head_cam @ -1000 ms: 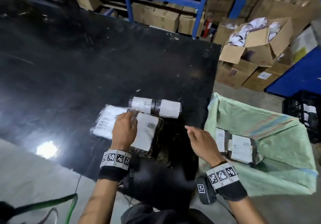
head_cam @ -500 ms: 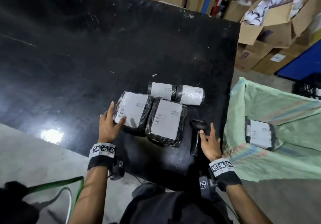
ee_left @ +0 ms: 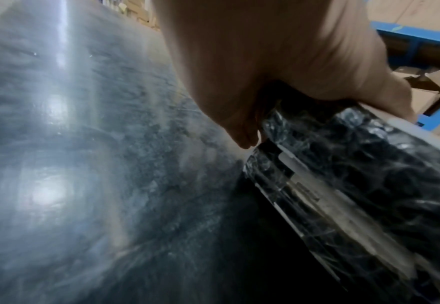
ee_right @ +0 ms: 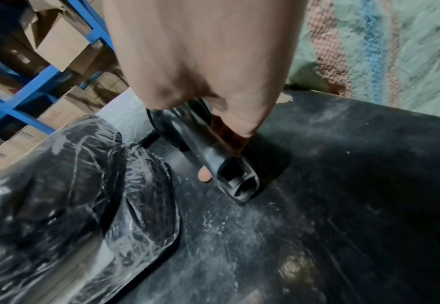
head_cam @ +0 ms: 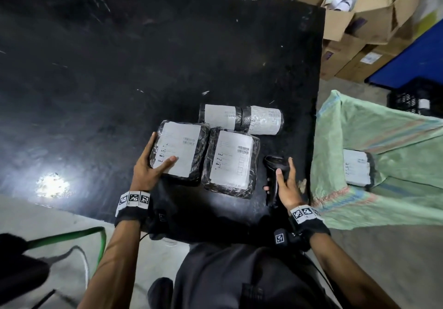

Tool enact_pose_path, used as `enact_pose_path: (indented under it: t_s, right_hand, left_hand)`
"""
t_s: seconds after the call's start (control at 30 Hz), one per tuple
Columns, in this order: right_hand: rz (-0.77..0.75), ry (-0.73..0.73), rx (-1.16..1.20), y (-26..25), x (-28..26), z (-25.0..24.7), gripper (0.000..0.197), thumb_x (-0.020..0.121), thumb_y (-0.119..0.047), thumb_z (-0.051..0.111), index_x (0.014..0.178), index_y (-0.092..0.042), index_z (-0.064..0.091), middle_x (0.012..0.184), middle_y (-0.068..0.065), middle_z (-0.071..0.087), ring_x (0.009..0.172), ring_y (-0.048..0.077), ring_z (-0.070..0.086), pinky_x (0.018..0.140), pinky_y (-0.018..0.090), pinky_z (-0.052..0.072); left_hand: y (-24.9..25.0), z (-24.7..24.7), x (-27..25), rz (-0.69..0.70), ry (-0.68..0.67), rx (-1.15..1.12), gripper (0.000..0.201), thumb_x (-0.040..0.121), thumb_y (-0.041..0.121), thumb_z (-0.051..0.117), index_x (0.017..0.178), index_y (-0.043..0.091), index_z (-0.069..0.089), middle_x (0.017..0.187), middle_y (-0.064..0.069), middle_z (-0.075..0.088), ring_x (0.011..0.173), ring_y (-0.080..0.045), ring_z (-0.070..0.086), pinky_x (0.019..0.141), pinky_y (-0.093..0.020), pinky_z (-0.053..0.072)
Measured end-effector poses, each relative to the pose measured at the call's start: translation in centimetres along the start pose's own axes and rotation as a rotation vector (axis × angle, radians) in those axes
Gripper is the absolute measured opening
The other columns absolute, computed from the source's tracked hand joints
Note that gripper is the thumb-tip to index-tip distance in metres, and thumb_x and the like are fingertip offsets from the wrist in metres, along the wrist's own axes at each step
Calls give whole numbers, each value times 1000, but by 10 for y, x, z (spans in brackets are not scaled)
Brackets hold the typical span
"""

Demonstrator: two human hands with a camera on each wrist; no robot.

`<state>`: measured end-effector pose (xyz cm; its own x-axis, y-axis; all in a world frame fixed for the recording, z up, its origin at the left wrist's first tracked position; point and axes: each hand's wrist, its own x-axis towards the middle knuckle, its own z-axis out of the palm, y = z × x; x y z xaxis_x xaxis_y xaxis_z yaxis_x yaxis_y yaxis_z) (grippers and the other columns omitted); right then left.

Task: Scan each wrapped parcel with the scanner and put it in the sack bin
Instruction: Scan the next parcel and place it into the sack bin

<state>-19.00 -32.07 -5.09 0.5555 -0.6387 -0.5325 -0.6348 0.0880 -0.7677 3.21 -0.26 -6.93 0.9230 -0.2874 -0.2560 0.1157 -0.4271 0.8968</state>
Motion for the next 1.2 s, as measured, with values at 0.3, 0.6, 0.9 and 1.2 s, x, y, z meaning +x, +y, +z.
enact_pose_path:
  t_s: [0.3, 0.6, 0.9, 1.2]
  right_hand:
    - [-28, 87, 95, -9, -13, 6, 55, 106, -25, 38, 157, -21, 16, 161, 8, 28, 114, 42, 57, 76, 21, 47]
    - [-121, 63, 90, 18, 0, -7, 52, 103, -39, 45, 150, -38, 25, 137, 4, 55, 41, 16, 50, 42, 24, 47]
    - [-267, 13, 274, -2, -33, -27, 54, 105, -27, 45, 150, -46, 22, 110, 10, 68, 68, 25, 49, 52, 30, 46]
    - [-574, -23, 356, -86, -79, -51, 56, 106, -22, 42, 154, -39, 18, 113, 10, 65, 69, 12, 53, 55, 27, 46]
  left_hand:
    - [3, 2, -2, 27, -16, -69, 82, 83, 40, 85, 150, 48, 38, 145, 24, 54, 131, 8, 56, 119, -36, 42]
    - [31, 2, -27, 232, 124, 115, 74, 91, 14, 79, 156, 22, 45, 147, 10, 54, 114, 25, 53, 102, 1, 37]
    - [45, -3, -49, 287, 245, -64, 69, 91, 6, 77, 153, 24, 50, 148, -2, 59, 136, -17, 58, 118, -44, 44]
    - [123, 19, -57, 393, 236, -314, 72, 95, 3, 72, 157, 23, 43, 155, 6, 53, 140, -10, 54, 119, -38, 43]
